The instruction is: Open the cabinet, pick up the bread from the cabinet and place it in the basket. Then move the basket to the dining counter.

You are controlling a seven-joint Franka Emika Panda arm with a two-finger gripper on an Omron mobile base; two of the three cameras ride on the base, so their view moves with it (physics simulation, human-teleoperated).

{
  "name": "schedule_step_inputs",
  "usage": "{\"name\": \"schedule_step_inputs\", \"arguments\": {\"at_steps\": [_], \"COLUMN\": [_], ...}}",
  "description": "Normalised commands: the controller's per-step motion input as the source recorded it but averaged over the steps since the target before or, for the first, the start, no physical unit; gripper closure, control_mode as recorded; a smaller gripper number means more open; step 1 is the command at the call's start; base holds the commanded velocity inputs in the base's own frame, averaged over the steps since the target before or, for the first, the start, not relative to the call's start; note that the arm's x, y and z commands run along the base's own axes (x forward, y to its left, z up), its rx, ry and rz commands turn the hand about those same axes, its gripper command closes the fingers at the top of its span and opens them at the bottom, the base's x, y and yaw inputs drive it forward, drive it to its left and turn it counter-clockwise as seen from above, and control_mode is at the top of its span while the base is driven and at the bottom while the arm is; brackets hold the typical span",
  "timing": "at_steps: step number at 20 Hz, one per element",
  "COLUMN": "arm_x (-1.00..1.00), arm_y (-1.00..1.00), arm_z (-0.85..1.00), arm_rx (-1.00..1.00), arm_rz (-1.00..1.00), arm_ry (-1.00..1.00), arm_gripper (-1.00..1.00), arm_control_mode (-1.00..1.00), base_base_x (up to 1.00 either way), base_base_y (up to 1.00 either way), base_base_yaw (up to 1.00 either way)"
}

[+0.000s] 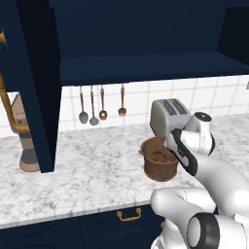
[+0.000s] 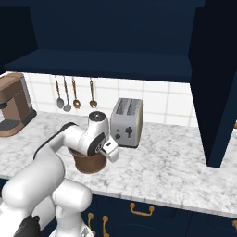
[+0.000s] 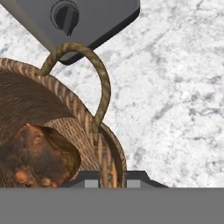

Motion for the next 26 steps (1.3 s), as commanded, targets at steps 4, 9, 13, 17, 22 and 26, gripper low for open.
{"name": "schedule_step_inputs", "arguments": {"at_steps": [4,9,13,17,22,26], "arm_x": [-0.19,-0.31,-0.41,-0.44,-0.47,-0.41], "arm_y": [0.0,-0.01,-0.1,-0.34,-0.03,0.1], "arm_z": [0.73,0.91,0.86,0.76,0.64,0.3], "arm_rx": [0.0,0.0,0.0,0.01,0.03,0.0], "arm_rz": [-0.02,-0.07,-0.15,-0.16,-0.12,-0.04], "arm_ry": [-0.01,0.0,0.0,0.0,-0.01,-0.01], "arm_gripper": [1.0,1.0,1.0,1.0,1.0,1.0], "arm_control_mode": [-1.0,-1.0,-1.0,-1.0,-1.0,-1.0], "base_base_x": [0.0,0.0,0.0,0.0,0.0,0.0], "base_base_y": [0.0,0.0,0.0,0.0,0.0,0.0], "base_base_yaw": [0.0,0.0,0.0,0.0,0.0,0.0]}}
